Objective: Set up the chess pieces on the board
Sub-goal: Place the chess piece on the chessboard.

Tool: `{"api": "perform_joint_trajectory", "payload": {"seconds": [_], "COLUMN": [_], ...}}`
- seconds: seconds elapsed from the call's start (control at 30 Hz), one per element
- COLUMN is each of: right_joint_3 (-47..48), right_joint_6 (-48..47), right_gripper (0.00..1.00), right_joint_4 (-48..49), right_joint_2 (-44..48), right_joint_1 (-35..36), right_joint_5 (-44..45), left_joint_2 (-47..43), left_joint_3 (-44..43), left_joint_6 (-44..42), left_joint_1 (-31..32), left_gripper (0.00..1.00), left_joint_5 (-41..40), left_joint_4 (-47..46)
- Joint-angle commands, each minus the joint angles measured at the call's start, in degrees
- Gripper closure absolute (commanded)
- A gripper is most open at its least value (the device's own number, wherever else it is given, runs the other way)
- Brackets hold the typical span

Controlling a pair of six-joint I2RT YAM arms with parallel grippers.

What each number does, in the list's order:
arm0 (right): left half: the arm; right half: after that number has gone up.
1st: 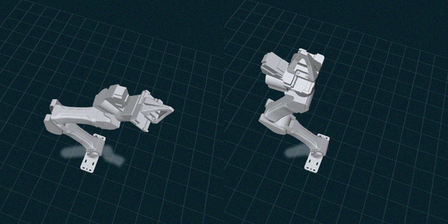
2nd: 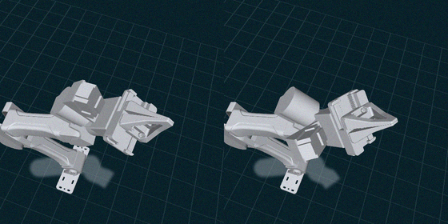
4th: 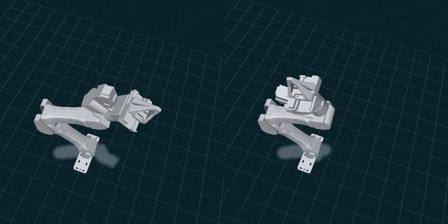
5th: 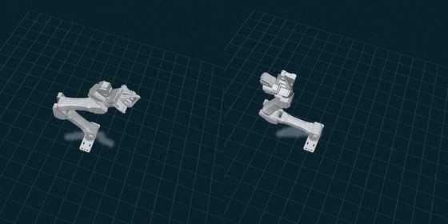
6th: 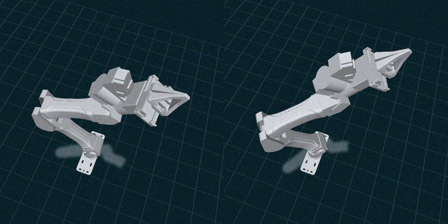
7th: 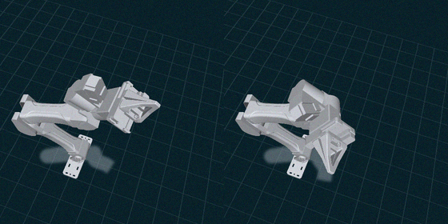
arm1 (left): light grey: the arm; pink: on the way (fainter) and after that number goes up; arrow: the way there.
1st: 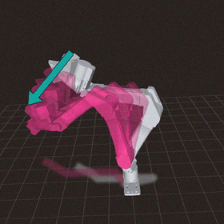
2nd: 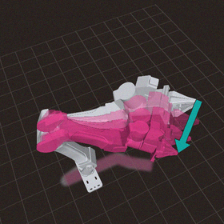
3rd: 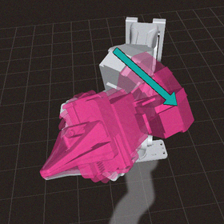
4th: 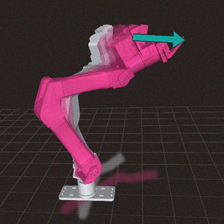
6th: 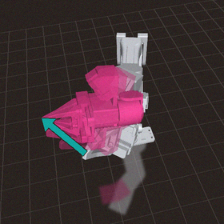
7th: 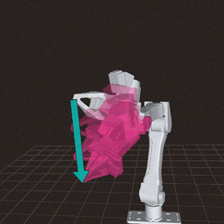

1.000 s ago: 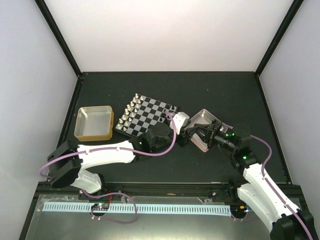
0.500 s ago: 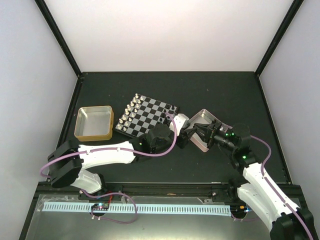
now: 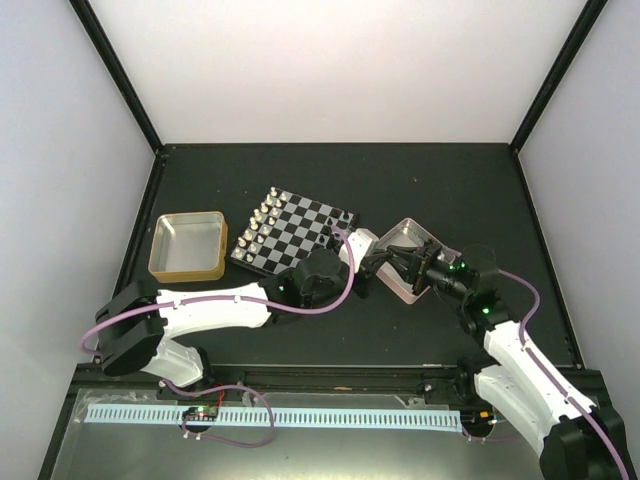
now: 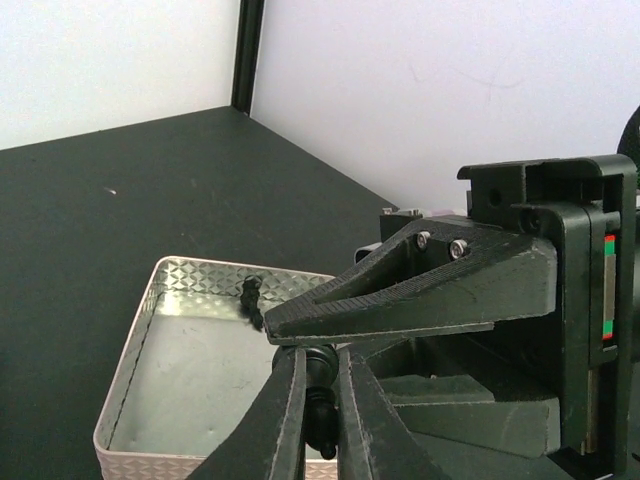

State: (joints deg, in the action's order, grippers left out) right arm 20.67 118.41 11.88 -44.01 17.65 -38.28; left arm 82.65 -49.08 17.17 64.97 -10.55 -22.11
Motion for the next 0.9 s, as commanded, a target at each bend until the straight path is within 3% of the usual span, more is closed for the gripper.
{"api": "perform_joint_trajectory", "payload": {"seconds": [0.0,0.13,0.3,0.6,0.87], "right_joint_3": [1.83,4.47,8.93,14.28,18.24], "right_joint_6": [-1.82,-9.96,-26.0,-50.99,-63.59], "right_gripper": [0.82,0.52,0.34,0.3,0.3], "right_joint_4": [1.17,-3.14,-12.06,-23.86,-31.07], "right_joint_2": [-0.28,-1.38,-4.13,-10.11,-13.55], "right_joint_1": [0.37,0.29,-0.79,-3.94,-3.94], "right_joint_5": [-0.98,-0.1,3.58,13.02,23.5], "left_joint_2": [0.35,-0.44,-2.27,-1.32,10.85], "left_joint_3": [-1.11,-2.22,-4.95,-13.18,-27.32], "left_joint_6": [0.54,1.21,3.7,4.7,4.12], "left_joint_1": [0.15,-0.04,-2.73,-11.91,-17.63], "left_gripper": [0.98,0.99,0.98,0.99,0.99], "left_joint_5": [-0.96,-3.54,-3.52,2.24,4.2], "left_joint_4": [1.2,5.91,20.65,44.99,63.48]}}
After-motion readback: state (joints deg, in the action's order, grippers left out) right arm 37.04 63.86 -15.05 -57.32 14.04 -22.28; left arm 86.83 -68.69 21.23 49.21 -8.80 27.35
